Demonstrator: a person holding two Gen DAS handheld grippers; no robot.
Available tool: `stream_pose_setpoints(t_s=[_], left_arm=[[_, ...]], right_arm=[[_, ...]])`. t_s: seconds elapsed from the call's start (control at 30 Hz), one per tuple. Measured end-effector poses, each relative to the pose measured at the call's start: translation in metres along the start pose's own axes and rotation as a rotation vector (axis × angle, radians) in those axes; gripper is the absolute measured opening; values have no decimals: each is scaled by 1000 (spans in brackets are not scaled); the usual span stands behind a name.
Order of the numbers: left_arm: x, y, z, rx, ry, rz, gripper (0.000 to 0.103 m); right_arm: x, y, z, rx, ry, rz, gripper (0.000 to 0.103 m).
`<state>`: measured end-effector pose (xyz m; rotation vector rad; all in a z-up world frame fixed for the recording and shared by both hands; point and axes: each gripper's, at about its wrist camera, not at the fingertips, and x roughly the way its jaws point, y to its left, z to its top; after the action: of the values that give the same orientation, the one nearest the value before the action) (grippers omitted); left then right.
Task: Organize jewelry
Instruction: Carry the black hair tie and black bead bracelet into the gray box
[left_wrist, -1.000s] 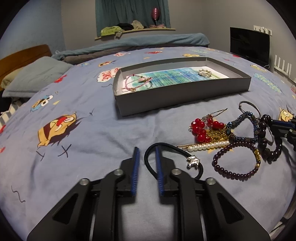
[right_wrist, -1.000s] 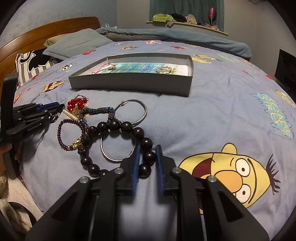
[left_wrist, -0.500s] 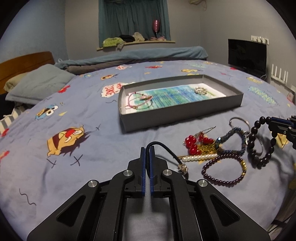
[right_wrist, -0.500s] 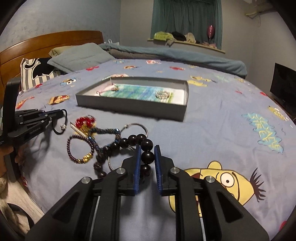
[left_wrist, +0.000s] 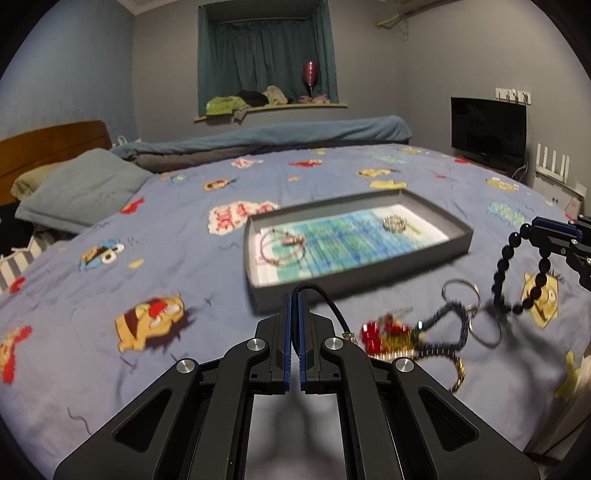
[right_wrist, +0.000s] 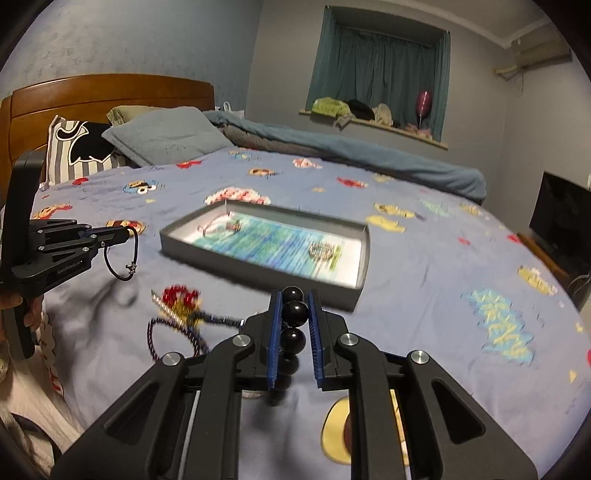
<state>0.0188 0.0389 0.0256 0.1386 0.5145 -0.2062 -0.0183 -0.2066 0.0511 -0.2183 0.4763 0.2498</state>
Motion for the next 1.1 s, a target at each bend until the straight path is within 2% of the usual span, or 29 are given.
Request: stream_pose_setpoints(t_s=[0.33, 0.47, 0.6, 0.83, 0.93, 1.1], left_arm=[[36, 6, 55, -38, 48, -43, 4], [60, 5, 69, -52, 68, -25, 4], [84, 2, 77, -48, 89, -10, 4], [118, 4, 61, -61, 161, -14, 4], [134, 7, 50, -63, 226, -13, 4], [146, 17, 37, -72, 286, -6, 4]], right_arm=[[23, -17, 59, -12, -64, -49, 14], [44, -20, 74, -6, -90, -69, 14], [71, -27, 80, 58, -83, -63, 14], [107, -25, 64, 83, -36, -42, 14], [120, -27, 53, 82, 3, -35, 14], [132, -37, 42, 99, 52, -40, 14]])
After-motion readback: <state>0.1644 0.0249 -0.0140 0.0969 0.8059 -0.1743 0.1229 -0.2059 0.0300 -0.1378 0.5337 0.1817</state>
